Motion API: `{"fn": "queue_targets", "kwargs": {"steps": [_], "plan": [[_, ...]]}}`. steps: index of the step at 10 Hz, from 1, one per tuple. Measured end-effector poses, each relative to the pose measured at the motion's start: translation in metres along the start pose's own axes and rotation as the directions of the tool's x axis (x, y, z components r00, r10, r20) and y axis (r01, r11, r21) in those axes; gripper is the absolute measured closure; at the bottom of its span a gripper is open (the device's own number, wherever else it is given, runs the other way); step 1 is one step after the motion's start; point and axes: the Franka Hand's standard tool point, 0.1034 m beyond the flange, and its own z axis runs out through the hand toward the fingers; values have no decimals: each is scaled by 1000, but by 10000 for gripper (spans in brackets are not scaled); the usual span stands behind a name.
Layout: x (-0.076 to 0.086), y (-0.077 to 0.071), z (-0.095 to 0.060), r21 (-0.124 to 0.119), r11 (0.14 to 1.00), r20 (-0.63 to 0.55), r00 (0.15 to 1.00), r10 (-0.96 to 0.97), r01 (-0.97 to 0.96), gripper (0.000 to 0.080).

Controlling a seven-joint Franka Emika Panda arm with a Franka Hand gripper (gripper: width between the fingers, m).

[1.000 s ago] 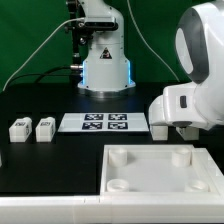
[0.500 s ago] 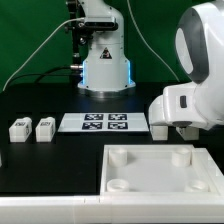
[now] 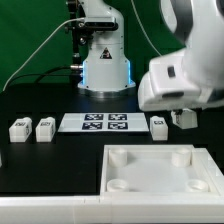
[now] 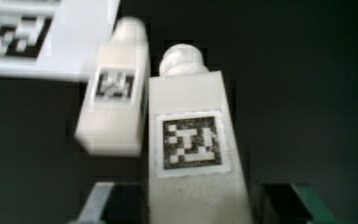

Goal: Assemble one leg

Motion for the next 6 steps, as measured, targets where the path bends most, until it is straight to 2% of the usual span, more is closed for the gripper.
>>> {"fn": "queue_targets", "kwargs": {"steps": [1, 2, 3, 4, 5, 6], "plan": [[-11, 4, -22, -2, 1000, -105, 994, -6, 5, 515], [-16, 9, -52, -1, 1000, -214, 977, -9, 9, 515], [-15, 9, -72, -3, 1000, -328, 944, -11, 10, 515], [-22, 10, -87, -20, 1000, -466, 885, -22, 15, 515], [-34, 10, -92, -36, 999, -570, 821, -32, 14, 515], [-36, 10, -93, -35, 999, -656, 754, -36, 18, 515]]}}
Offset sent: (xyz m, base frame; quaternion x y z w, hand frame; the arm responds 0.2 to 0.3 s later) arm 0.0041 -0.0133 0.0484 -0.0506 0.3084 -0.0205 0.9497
